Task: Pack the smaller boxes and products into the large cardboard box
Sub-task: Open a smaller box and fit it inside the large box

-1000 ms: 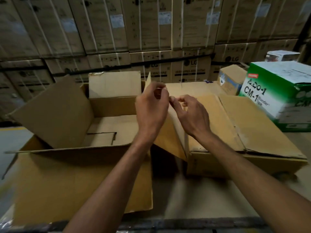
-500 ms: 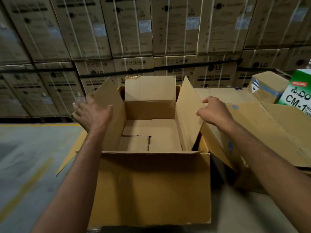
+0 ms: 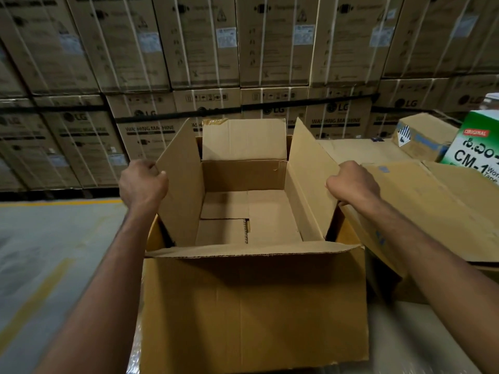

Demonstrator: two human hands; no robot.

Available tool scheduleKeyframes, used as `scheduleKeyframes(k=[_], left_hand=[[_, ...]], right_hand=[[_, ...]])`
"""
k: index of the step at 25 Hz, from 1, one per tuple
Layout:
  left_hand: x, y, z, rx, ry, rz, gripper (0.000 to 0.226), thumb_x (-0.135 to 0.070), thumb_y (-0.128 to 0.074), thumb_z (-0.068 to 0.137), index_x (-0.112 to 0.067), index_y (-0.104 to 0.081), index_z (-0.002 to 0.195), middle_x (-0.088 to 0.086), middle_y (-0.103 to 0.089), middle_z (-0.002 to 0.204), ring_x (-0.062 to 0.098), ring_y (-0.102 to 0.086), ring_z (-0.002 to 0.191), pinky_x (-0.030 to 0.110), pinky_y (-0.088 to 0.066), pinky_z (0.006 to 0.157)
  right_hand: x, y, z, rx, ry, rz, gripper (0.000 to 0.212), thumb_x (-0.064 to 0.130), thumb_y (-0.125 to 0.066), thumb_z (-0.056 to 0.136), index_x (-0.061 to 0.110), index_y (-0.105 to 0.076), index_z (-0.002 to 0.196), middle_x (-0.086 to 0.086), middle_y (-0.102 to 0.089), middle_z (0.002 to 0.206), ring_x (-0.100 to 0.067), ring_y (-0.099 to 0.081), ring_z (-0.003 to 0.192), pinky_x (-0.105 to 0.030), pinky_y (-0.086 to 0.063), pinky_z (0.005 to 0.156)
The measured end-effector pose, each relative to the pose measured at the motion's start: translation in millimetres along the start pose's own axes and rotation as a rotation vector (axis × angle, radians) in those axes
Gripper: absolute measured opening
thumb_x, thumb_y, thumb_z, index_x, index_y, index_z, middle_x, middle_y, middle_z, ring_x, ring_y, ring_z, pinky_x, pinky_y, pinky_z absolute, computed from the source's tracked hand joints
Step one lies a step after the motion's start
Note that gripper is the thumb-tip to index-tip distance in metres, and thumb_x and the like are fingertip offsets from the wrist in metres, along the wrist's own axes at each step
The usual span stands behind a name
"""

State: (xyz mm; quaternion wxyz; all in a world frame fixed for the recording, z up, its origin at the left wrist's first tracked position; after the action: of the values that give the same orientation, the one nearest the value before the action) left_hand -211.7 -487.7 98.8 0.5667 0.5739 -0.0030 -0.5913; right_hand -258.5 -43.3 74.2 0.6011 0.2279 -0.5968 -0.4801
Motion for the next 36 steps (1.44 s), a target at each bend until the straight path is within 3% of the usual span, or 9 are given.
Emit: scheduleKeyframes(k=[4, 10, 14, 17, 24, 27, 29, 33, 36], left_hand=[[-9, 6, 5, -0.022, -0.047, -0.084, 0.036, -0.022, -0.071, 0.094, -0.008, -0.068, 0.127, 0.017, -0.070, 0.115, 0.035, -0.066, 0.107, 0.037, -0.050, 0.081], [-4, -25, 23, 0.213, -0.133, 0.085, 0.053, -0.024, -0.075, 0.089, -0.012, -0.058, 0.138, 0.019, -0.068, 0.120, 0.036, -0.067, 0.105, 0.051, -0.058, 0.090], [-2, -38, 24, 0.289, -0.131, 0.097, 0.045, -0.025, -0.074, 0.089, -0.012, -0.061, 0.130, 0.015, -0.069, 0.107, 0.033, -0.068, 0.095, 0.050, -0.059, 0.086], [4, -36, 28, 0.279, -0.111, 0.118, 0.037, -0.026, -0.071, 0.090, -0.012, -0.064, 0.123, 0.014, -0.069, 0.102, 0.032, -0.067, 0.092, 0.049, -0.059, 0.084], [16, -28, 32, 0.274, -0.031, 0.056, 0.048, -0.025, -0.073, 0.089, -0.008, -0.057, 0.131, 0.020, -0.065, 0.116, 0.038, -0.064, 0.103, 0.054, -0.056, 0.091], [-6, -18, 18, 0.219, -0.094, 0.065, 0.040, -0.022, -0.067, 0.094, -0.008, -0.061, 0.131, 0.016, -0.066, 0.104, 0.032, -0.064, 0.092, 0.044, -0.059, 0.077], [-21, -12, 14, 0.185, -0.133, 0.055, 0.039, -0.018, -0.064, 0.097, -0.007, -0.061, 0.134, 0.019, -0.066, 0.107, 0.030, -0.060, 0.087, 0.038, -0.054, 0.066], [-53, 20, 16, 0.124, -0.215, -0.017, 0.037, -0.014, -0.064, 0.095, -0.005, -0.064, 0.131, 0.022, -0.069, 0.114, 0.033, -0.063, 0.091, 0.039, -0.051, 0.074], [-67, 34, 20, 0.094, -0.255, -0.039, 0.035, -0.017, -0.065, 0.093, -0.008, -0.067, 0.127, 0.019, -0.070, 0.104, 0.036, -0.067, 0.094, 0.044, -0.058, 0.081]], right_hand=[[5, 12, -3, -0.066, 0.024, -0.016, 0.011, 0.012, -0.056, 0.087, 0.013, -0.065, 0.092, -0.002, -0.064, 0.073, -0.022, -0.061, 0.064, -0.025, -0.040, 0.051], [9, -3, -12, 0.022, -0.008, -0.104, 0.009, 0.018, -0.060, 0.089, 0.013, -0.065, 0.093, -0.004, -0.068, 0.076, -0.024, -0.069, 0.066, -0.039, -0.062, 0.070], [6, -1, -8, 0.055, -0.020, -0.149, 0.007, 0.018, -0.059, 0.090, 0.013, -0.061, 0.095, -0.004, -0.069, 0.075, -0.019, -0.070, 0.057, -0.034, -0.063, 0.066], [0, 0, -5, 0.078, -0.032, -0.161, 0.010, 0.019, -0.059, 0.091, 0.013, -0.059, 0.099, -0.005, -0.069, 0.078, -0.018, -0.070, 0.055, -0.032, -0.062, 0.062], [-6, 1, 1, 0.104, -0.036, -0.122, 0.010, 0.019, -0.062, 0.091, 0.011, -0.060, 0.098, -0.007, -0.069, 0.080, -0.020, -0.072, 0.061, -0.034, -0.064, 0.066], [3, 3, -1, 0.052, -0.006, -0.090, 0.009, 0.016, -0.058, 0.090, 0.012, -0.062, 0.097, -0.006, -0.068, 0.081, -0.022, -0.070, 0.064, -0.036, -0.063, 0.066], [11, 10, -1, -0.024, 0.038, -0.096, 0.011, 0.015, -0.057, 0.090, 0.012, -0.065, 0.098, -0.005, -0.065, 0.079, -0.023, -0.065, 0.067, -0.033, -0.057, 0.061], [26, 36, -1, -0.154, 0.107, -0.091, 0.014, 0.014, -0.059, 0.089, 0.010, -0.067, 0.100, -0.002, -0.058, 0.077, -0.021, -0.053, 0.065, -0.026, -0.032, 0.051], [31, 49, -3, -0.202, 0.134, -0.060, 0.020, 0.013, -0.061, 0.087, 0.012, -0.069, 0.105, 0.001, -0.055, 0.073, -0.016, -0.048, 0.060, -0.025, -0.029, 0.050]])
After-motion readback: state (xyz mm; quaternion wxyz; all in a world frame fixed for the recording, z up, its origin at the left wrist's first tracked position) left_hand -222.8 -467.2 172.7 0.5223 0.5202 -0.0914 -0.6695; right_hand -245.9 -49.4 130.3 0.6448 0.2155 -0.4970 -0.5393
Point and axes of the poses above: each hand's wrist, its own z-axis towards the middle knuckle, its own y-axis out of the back of the hand, x = y × z, the point moved 9 cm from there along z, towards the middle knuckle
